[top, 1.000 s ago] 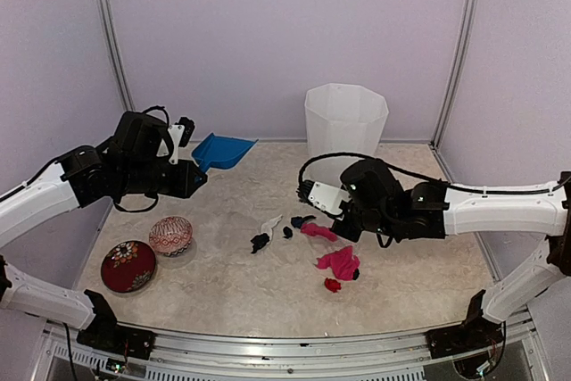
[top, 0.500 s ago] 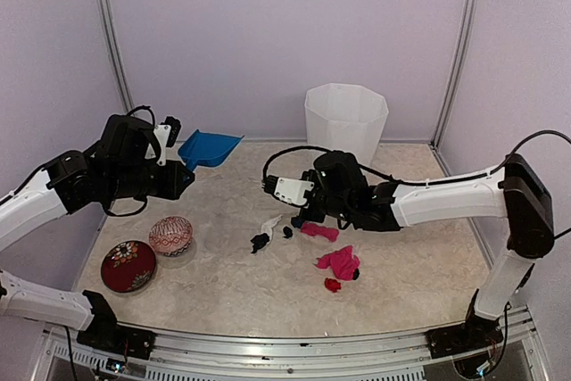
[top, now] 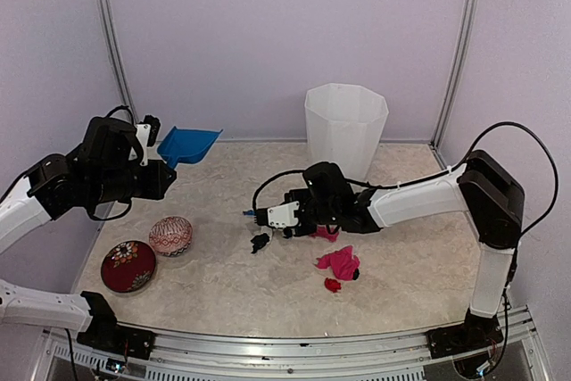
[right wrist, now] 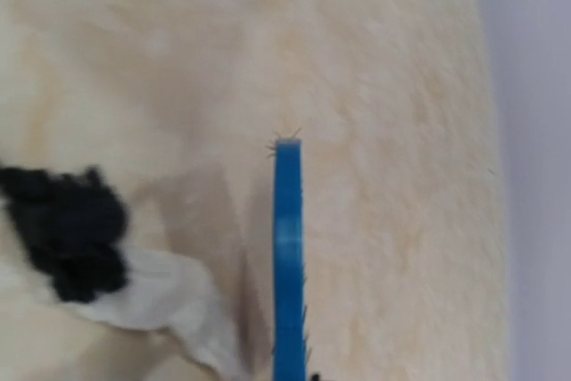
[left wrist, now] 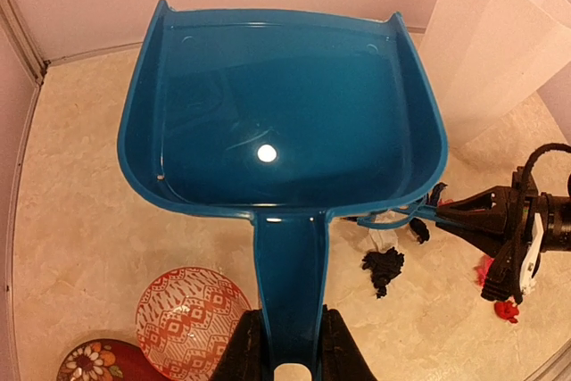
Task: Sweep away the paper scraps from the table
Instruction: Sweep the paper scraps at the center of the board.
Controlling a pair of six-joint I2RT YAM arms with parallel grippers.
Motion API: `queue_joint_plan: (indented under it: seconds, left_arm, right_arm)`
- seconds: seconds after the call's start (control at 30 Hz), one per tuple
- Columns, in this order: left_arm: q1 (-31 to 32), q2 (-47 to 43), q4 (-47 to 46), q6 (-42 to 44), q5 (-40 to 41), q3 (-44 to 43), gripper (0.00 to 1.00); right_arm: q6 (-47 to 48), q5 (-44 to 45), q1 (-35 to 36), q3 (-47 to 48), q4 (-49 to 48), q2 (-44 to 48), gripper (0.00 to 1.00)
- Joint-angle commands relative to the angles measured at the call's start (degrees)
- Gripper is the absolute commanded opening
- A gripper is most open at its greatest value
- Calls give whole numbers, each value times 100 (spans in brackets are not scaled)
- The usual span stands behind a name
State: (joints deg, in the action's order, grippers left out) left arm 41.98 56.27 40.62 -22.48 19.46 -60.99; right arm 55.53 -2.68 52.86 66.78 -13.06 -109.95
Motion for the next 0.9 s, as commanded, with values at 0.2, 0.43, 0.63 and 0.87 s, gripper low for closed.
queue_joint_plan:
  seconds: [0.2, 0.43, 0.63, 0.87]
  left_arm:
    - [13, -62, -118, -27, -25, 125, 0]
    - [13, 129, -312, 13, -236, 170, 0]
    - [81, 255, -456, -44, -479, 342, 0]
    - [585, 366, -295, -239, -364, 428, 0]
  right_arm:
    - [665, -832, -39, -825, 1044, 771, 0]
    - [650, -633, 103, -1663, 1391, 1823, 0]
    - [53, -271, 281, -2210, 1399, 2909, 0]
    - [-1374, 415, 315, -2005, 1690, 3971, 0]
